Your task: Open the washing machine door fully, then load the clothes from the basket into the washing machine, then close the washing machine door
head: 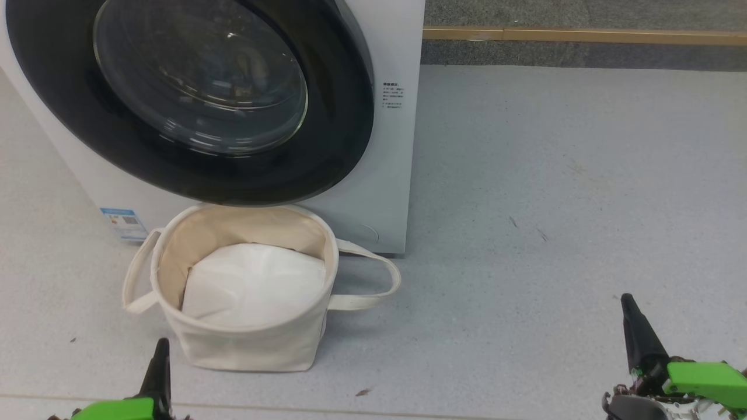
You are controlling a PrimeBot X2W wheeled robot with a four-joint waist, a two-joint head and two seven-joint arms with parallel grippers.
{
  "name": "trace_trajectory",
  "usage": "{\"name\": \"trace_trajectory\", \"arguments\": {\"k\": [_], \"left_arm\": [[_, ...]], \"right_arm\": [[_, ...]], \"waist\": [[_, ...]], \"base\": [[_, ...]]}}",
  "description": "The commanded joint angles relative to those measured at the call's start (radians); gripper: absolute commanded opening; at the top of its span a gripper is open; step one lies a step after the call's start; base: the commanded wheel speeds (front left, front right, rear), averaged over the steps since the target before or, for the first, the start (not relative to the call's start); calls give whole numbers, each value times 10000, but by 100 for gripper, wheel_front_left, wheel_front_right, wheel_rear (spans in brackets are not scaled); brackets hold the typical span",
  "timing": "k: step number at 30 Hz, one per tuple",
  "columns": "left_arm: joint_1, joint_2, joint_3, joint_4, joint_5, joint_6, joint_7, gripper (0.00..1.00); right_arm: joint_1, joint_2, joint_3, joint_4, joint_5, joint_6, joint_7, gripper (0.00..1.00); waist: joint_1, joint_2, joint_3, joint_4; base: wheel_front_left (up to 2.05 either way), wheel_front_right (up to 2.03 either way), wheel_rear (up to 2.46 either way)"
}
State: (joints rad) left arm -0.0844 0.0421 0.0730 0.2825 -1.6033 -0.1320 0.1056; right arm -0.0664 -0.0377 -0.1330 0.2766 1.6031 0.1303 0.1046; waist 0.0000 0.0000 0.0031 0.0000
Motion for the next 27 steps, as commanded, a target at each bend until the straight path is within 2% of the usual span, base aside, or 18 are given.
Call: {"name": "trace_trajectory", "arguments": {"k": [1, 27], "left_arm": [[-237, 85, 414, -374, -47, 13, 81, 0], [-237, 84, 416, -374, -46, 13, 83, 0]], "right_arm": [[-415, -125, 195, -319, 58, 4, 84, 0], [-415, -125, 195, -319, 58, 4, 83, 0]], "waist": [[0, 0, 0, 0], [0, 0, 0, 0]], "base": [[0, 0, 0], [0, 0, 0]]}}
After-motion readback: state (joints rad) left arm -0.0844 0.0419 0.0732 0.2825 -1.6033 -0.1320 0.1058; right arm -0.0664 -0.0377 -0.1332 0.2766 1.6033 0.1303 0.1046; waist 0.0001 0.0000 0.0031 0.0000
